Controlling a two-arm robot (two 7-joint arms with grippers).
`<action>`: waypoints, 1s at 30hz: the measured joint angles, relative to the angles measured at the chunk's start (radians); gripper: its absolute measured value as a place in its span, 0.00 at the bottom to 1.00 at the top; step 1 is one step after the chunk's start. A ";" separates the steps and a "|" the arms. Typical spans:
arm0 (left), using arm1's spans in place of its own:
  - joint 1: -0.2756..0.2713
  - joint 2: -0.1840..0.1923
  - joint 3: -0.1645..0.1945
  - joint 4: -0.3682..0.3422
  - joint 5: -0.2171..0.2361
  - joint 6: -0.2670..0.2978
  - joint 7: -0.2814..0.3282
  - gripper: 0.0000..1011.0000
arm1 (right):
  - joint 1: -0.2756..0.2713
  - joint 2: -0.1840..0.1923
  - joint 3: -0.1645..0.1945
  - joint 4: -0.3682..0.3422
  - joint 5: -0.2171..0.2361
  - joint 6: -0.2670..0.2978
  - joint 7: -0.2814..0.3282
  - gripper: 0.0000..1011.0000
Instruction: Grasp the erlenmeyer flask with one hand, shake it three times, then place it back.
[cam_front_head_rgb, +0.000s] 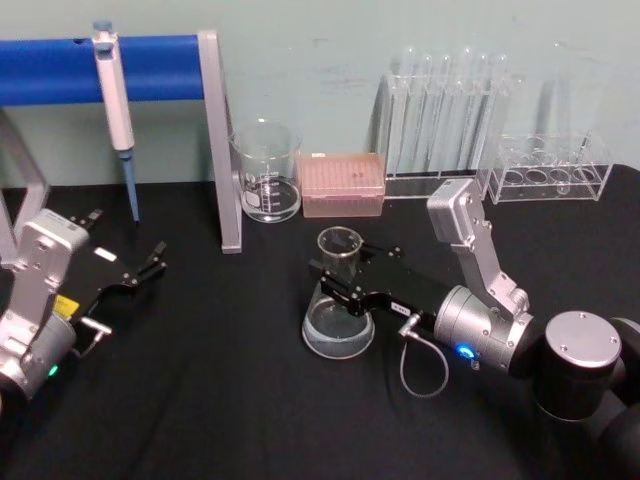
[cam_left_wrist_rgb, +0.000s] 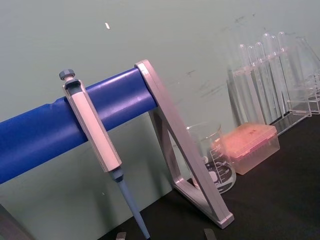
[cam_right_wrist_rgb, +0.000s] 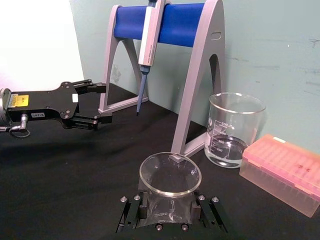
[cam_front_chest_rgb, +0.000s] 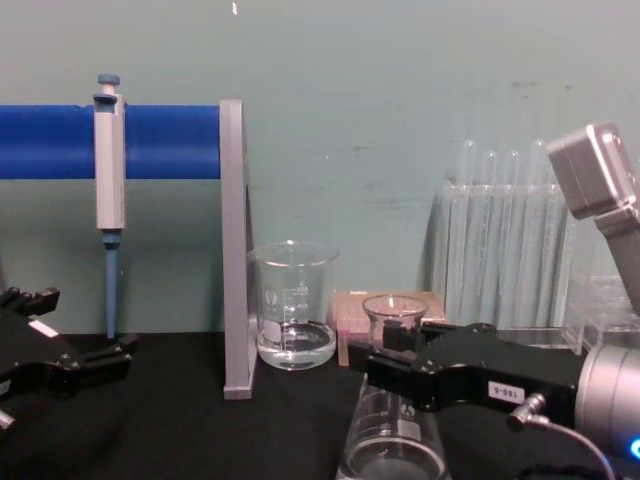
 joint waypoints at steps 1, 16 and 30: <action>0.000 0.000 0.000 0.000 0.000 0.000 0.000 0.99 | 0.000 0.000 0.000 0.000 0.000 0.000 0.000 0.45; 0.000 0.000 0.000 0.000 0.000 0.000 0.000 0.99 | 0.000 0.001 0.001 -0.001 0.002 -0.001 0.001 0.88; 0.000 0.000 0.000 0.000 0.000 0.000 0.000 0.99 | -0.004 0.005 0.005 -0.002 0.011 -0.008 0.013 0.99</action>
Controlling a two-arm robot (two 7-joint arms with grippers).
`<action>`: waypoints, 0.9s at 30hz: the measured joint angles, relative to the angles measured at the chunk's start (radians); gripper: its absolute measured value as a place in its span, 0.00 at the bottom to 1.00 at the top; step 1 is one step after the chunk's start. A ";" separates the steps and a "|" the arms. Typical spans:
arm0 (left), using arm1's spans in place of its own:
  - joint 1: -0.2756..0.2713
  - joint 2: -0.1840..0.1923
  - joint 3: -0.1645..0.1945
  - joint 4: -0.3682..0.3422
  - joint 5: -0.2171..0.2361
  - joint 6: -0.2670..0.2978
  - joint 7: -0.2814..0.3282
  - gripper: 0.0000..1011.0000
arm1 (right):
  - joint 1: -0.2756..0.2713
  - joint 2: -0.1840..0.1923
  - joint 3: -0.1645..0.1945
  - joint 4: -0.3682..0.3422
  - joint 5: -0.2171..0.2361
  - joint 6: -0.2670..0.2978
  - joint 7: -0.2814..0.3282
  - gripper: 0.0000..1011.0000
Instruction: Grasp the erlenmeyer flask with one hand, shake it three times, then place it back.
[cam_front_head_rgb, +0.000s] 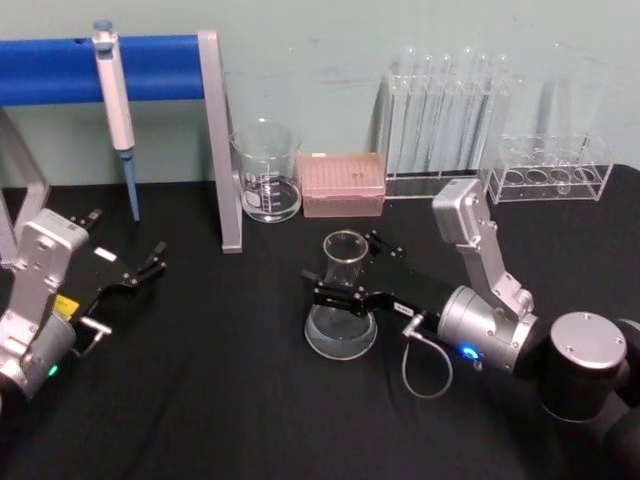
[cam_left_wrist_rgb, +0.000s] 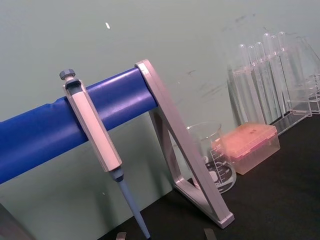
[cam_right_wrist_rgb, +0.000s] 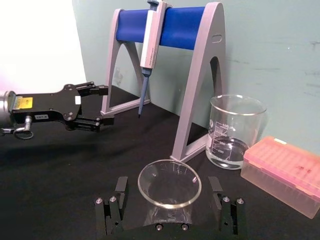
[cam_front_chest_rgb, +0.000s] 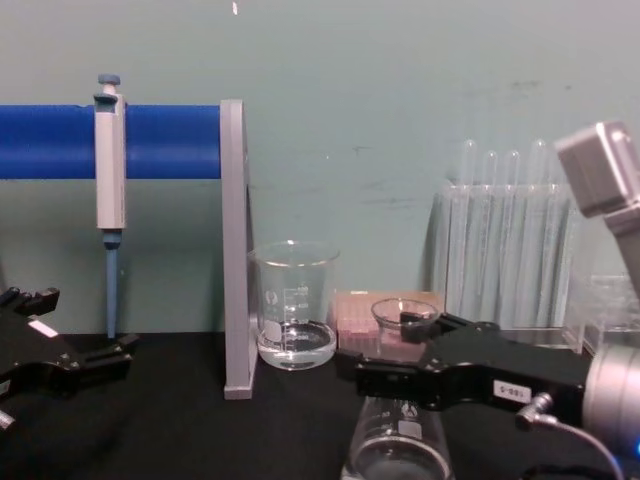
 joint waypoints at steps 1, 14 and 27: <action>0.000 0.000 0.000 0.000 0.000 0.000 0.000 0.99 | -0.002 0.002 0.002 -0.002 0.003 -0.002 0.003 0.99; 0.000 0.000 0.000 0.000 0.000 0.000 0.000 0.99 | -0.078 0.096 0.033 -0.097 0.059 0.001 0.047 0.99; 0.000 0.000 0.000 0.000 0.000 0.000 0.000 0.99 | -0.143 0.181 0.075 -0.183 0.102 -0.021 0.059 0.99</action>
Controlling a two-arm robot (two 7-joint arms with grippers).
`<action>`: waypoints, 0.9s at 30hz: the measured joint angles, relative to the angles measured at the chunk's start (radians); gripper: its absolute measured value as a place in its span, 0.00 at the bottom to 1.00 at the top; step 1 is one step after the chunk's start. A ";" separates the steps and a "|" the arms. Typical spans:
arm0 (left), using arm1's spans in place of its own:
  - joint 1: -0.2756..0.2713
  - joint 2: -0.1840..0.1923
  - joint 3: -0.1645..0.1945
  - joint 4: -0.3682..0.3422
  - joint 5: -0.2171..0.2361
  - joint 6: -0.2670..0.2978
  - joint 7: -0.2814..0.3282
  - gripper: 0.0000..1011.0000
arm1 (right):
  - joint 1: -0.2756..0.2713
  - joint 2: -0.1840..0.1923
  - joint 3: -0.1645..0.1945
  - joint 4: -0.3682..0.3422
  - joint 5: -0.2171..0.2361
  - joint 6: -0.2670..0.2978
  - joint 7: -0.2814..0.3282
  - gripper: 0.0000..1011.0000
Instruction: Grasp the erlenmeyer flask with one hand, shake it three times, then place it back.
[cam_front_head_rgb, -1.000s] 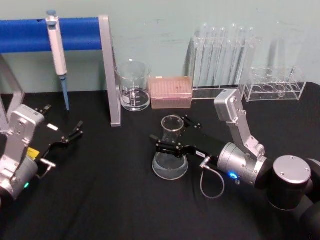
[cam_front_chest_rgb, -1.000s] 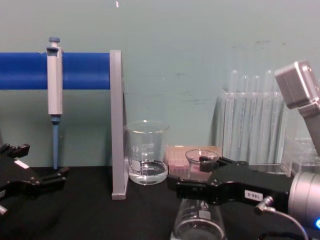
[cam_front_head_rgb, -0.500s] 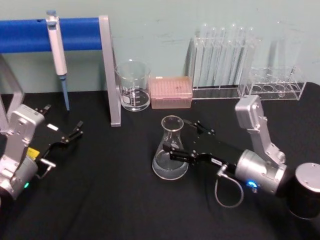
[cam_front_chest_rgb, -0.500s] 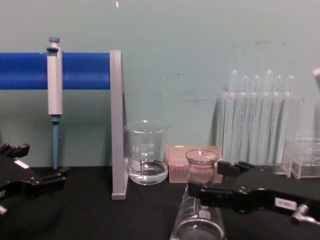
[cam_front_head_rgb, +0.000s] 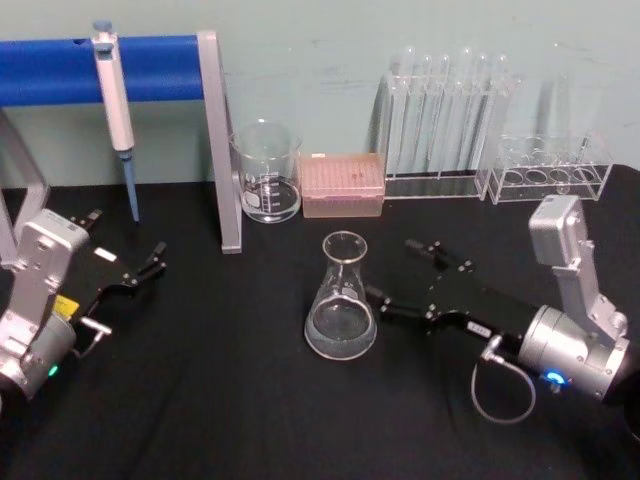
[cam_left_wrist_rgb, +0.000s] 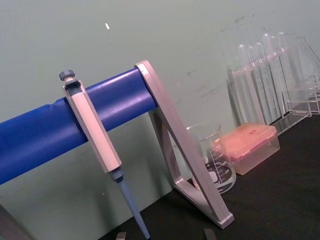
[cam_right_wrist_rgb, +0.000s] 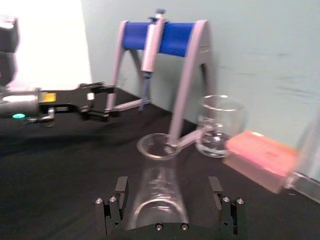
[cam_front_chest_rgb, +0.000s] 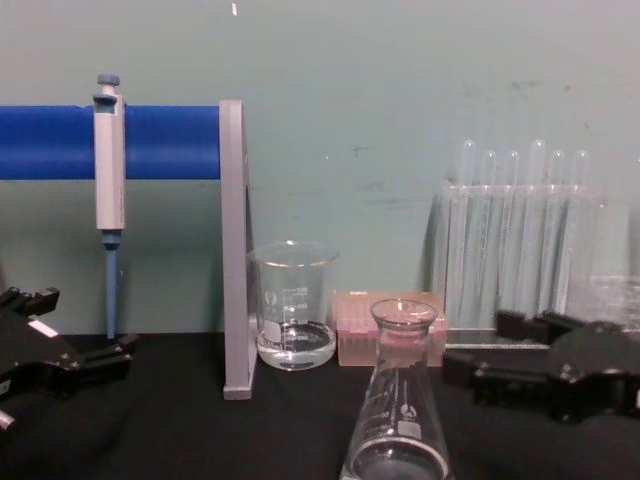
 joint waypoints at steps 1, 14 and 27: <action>0.000 0.000 0.000 0.000 0.000 0.000 0.000 0.99 | -0.008 0.001 0.014 -0.005 -0.001 -0.007 -0.031 0.99; 0.000 0.000 0.000 0.000 0.000 0.000 0.000 0.99 | -0.024 -0.140 0.101 0.062 -0.144 -0.093 -0.364 0.99; 0.000 0.000 0.000 0.000 0.000 0.000 0.000 0.99 | 0.016 -0.241 0.106 0.231 -0.242 -0.072 -0.479 0.99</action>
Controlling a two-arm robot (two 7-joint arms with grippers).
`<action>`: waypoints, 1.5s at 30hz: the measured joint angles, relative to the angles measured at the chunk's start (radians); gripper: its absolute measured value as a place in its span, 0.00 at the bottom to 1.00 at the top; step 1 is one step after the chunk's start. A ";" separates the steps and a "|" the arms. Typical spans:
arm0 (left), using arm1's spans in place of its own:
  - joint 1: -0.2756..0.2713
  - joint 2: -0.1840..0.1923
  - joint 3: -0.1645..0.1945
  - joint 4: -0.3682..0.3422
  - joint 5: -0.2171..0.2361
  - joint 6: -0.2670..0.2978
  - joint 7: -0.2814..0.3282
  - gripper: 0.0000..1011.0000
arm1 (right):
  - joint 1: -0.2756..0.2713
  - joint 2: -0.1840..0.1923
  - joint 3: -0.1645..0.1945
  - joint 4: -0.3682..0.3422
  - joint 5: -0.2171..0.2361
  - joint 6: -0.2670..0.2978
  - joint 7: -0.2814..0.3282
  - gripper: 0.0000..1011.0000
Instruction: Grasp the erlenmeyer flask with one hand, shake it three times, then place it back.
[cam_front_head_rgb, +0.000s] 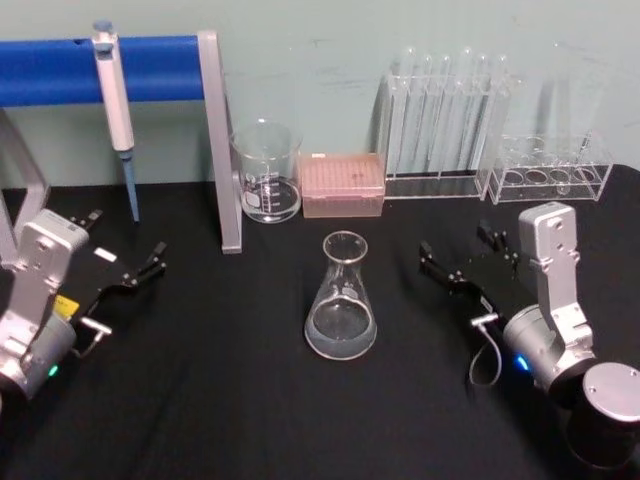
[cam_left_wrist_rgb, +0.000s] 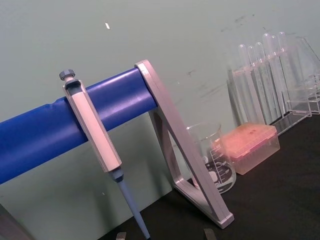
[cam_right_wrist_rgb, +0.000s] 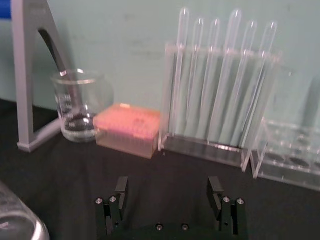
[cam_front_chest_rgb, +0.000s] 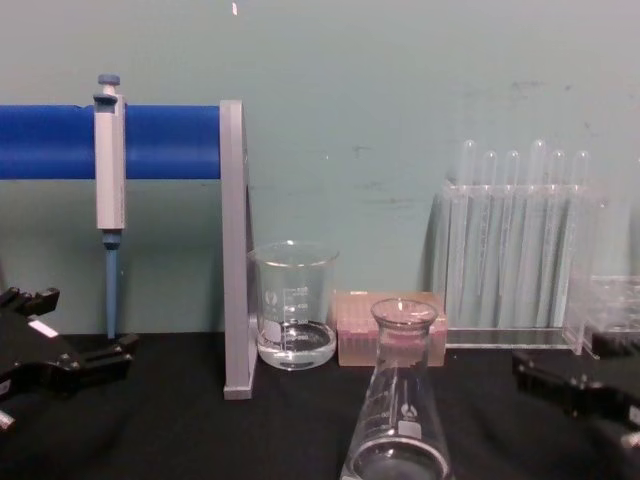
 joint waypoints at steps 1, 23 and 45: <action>0.000 0.000 0.000 0.000 0.000 0.000 0.000 0.99 | 0.000 0.000 0.000 0.000 0.000 0.000 0.000 0.99; 0.000 0.000 0.000 0.000 0.000 0.000 0.000 0.99 | 0.004 -0.009 0.005 0.030 -0.020 0.023 0.018 0.99; 0.000 0.000 0.000 0.000 0.000 0.000 0.000 0.99 | 0.004 -0.009 0.004 0.030 -0.019 0.022 0.016 0.99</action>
